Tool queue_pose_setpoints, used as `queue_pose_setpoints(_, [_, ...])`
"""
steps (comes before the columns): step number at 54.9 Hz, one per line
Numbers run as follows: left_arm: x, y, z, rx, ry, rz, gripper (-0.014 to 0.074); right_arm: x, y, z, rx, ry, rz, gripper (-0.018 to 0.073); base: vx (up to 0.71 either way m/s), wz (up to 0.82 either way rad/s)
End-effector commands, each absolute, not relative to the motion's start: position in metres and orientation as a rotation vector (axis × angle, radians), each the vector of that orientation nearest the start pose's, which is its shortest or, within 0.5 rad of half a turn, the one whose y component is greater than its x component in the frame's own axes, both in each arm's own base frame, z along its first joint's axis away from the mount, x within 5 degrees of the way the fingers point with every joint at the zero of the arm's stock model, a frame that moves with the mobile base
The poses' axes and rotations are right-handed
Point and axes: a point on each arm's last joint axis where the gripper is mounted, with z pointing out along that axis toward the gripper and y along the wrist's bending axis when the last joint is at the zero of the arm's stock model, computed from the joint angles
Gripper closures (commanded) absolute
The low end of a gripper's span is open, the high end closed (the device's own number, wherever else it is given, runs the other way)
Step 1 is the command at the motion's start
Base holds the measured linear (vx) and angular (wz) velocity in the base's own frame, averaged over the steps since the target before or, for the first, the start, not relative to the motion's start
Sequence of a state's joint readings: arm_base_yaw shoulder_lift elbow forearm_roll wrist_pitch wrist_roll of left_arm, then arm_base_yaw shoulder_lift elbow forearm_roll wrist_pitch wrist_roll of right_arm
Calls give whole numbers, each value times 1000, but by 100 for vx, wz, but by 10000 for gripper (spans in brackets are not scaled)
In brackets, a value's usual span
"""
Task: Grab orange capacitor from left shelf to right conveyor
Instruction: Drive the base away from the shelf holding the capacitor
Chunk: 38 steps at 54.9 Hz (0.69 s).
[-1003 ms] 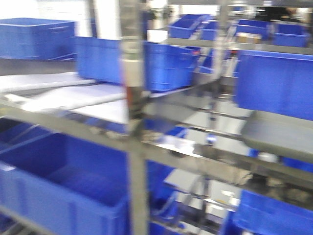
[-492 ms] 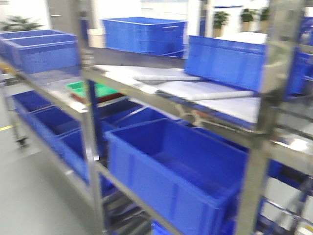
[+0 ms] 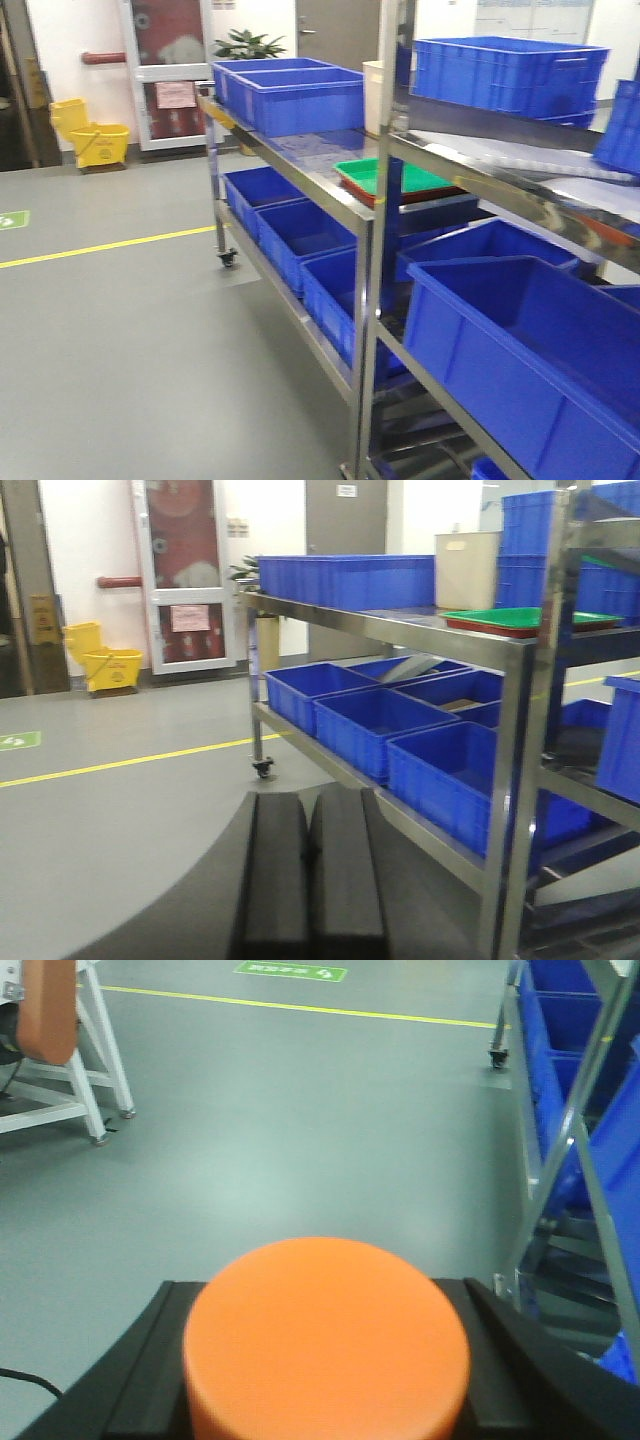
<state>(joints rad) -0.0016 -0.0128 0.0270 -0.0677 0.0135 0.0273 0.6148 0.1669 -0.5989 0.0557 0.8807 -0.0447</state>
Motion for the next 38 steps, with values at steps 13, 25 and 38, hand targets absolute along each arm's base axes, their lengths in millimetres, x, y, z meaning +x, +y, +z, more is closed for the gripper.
queue_pose_setpoints(13, [56, 0, 201, -34, 1450, -40, 603, 16, 15, 334, -596, 1760, 456, 350, 1, 29])
queue_pose_setpoints(25, [56, 0, 201, -34, 1450, -40, 603, 16, 15, 334, -596, 1760, 456, 350, 2, 25])
queue_pose_setpoints(38, [56, 0, 201, -34, 1450, -40, 603, 16, 15, 334, -596, 1760, 456, 350, 5, 26])
